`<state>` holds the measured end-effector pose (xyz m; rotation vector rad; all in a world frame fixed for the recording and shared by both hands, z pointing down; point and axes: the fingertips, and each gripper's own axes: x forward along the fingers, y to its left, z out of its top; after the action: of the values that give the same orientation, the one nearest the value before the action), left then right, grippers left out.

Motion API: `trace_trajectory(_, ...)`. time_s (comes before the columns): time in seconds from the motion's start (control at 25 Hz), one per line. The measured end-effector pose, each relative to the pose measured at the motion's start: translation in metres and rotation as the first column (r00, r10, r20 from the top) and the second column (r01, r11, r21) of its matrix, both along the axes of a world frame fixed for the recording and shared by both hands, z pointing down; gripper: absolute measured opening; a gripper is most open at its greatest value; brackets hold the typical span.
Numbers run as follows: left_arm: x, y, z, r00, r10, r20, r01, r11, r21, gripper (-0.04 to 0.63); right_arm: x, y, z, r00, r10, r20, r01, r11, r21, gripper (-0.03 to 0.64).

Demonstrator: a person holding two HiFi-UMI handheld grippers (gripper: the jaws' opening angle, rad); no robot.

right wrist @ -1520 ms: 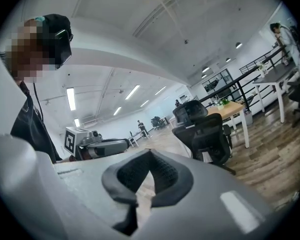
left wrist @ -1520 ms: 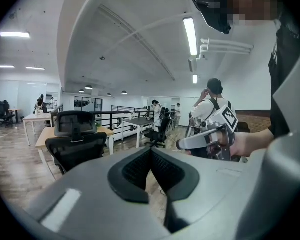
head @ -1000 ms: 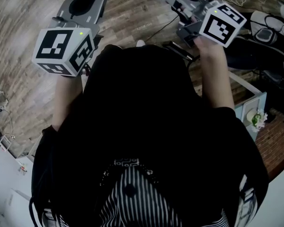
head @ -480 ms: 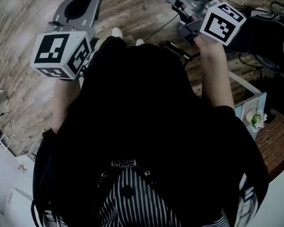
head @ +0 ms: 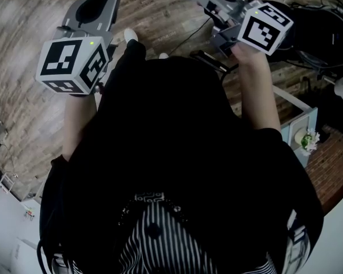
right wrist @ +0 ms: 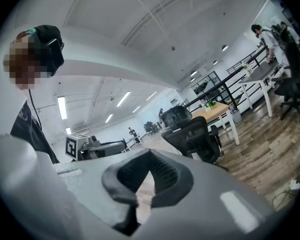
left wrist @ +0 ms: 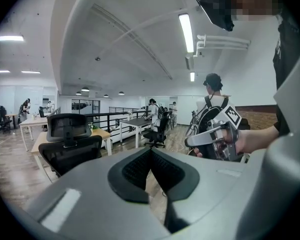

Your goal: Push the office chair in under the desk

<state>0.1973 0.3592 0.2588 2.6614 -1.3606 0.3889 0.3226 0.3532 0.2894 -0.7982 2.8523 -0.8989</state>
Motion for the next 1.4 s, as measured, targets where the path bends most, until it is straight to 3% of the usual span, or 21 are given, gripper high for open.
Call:
trace_trajectory(0.64,-0.035,-0.102,0.009,1.000,0.023,-0.017,-0.023,0.999,-0.028,0.003,-0.034,-0.090,-0.001,0.998,0.038,-0.043,-0.039,0.999,-0.025,0.000)
trace_trajectory(0.84,-0.067,-0.144,0.013,1.000,0.018,-0.005,-0.018,0.999,-0.029,0.002,-0.059,-0.130,0.001,0.997,0.049,-0.056,-0.051,0.998,-0.031,0.000)
trace_trajectory(1.12,-0.149,-0.265,0.023,0.998,0.048,-0.038,-0.050,0.997,-0.052,0.003,-0.143,-0.248,0.002,0.993,0.074,-0.097,-0.078,0.996,-0.044,0.000)
trace_trajectory(1.4,-0.154,-0.268,0.008,0.996,0.087,-0.016,-0.087,0.996,-0.023,0.002,-0.146,-0.246,-0.019,0.988,0.124,-0.093,-0.126,0.992,-0.016,0.000)
